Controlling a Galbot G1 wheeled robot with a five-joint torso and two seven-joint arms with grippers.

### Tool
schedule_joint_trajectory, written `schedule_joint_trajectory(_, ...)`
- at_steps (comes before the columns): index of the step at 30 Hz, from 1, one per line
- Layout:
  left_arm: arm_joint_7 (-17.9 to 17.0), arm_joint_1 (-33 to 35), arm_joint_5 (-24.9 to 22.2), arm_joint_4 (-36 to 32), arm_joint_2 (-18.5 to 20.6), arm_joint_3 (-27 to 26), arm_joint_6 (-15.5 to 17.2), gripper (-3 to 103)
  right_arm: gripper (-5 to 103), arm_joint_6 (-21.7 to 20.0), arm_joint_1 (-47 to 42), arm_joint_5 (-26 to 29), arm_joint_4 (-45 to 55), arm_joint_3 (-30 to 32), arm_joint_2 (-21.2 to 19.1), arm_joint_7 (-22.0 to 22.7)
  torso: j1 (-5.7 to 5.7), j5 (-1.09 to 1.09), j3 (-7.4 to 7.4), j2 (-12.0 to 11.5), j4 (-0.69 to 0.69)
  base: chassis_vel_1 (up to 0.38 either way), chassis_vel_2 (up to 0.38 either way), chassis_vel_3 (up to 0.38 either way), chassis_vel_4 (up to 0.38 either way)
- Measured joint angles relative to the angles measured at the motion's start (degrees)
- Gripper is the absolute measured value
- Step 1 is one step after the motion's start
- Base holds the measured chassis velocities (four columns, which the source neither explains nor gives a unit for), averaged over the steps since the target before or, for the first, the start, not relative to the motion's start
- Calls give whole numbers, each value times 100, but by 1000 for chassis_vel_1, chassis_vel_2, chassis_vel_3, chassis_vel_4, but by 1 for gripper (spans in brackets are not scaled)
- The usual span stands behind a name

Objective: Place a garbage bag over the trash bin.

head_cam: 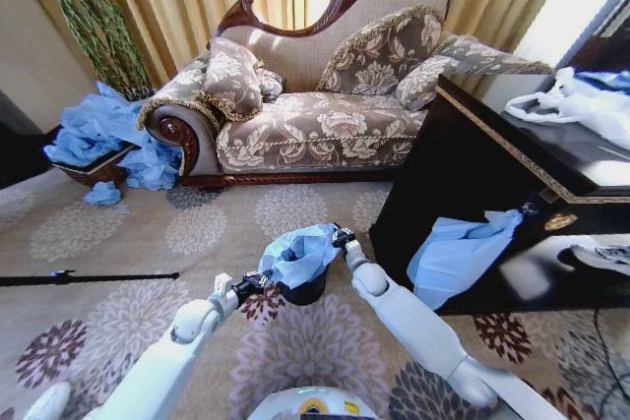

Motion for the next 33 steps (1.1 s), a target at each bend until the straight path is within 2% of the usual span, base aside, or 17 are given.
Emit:
schedule_joint_trajectory(6,111,25,-166,-160,64,-39,-189,0,0,0,7,14,102,32,-72,35,0,0,0,0,-1,0,0,0,0)
schedule_joint_trajectory(11,418,205,-185,-544,164,-209,-283,0,0,-3,58,9,154,33,-141,38,0,0,0,0,0,0,0,0,0)
schedule_joint_trajectory(14,871,422,-109,-816,273,-470,-410,0,0,-21,74,6,187,33,-169,41,0,0,0,0,0,0,0,0,0)
schedule_joint_trajectory(15,871,422,-109,-816,273,-470,-410,0,0,-21,74,6,187,33,-169,41,0,0,0,0,0,0,0,0,0)
schedule_joint_trajectory(17,1130,533,-86,-908,318,-626,-486,0,0,-23,74,1,209,30,-186,43,0,0,0,0,0,0,0,0,0)
schedule_joint_trajectory(18,1501,692,-48,-1020,368,-876,-566,0,0,-32,73,0,238,27,-219,43,0,0,0,0,0,0,0,0,0)
schedule_joint_trajectory(19,1501,692,-48,-1020,368,-876,-566,0,0,-32,73,0,238,27,-219,43,0,0,0,0,0,0,0,0,0)
schedule_joint_trajectory(23,2018,869,45,-1040,444,-1265,-704,0,0,-57,99,-7,201,33,-231,34,0,0,0,0,1,0,0,0,0)
schedule_joint_trajectory(30,2388,858,205,-811,518,-1337,-778,0,0,-105,57,-31,210,49,-283,17,0,-1,0,0,1,0,0,0,0)
schedule_joint_trajectory(33,2547,843,248,-756,516,-1309,-779,0,0,-185,-84,-2,391,88,-422,29,0,0,0,0,0,0,0,0,0)
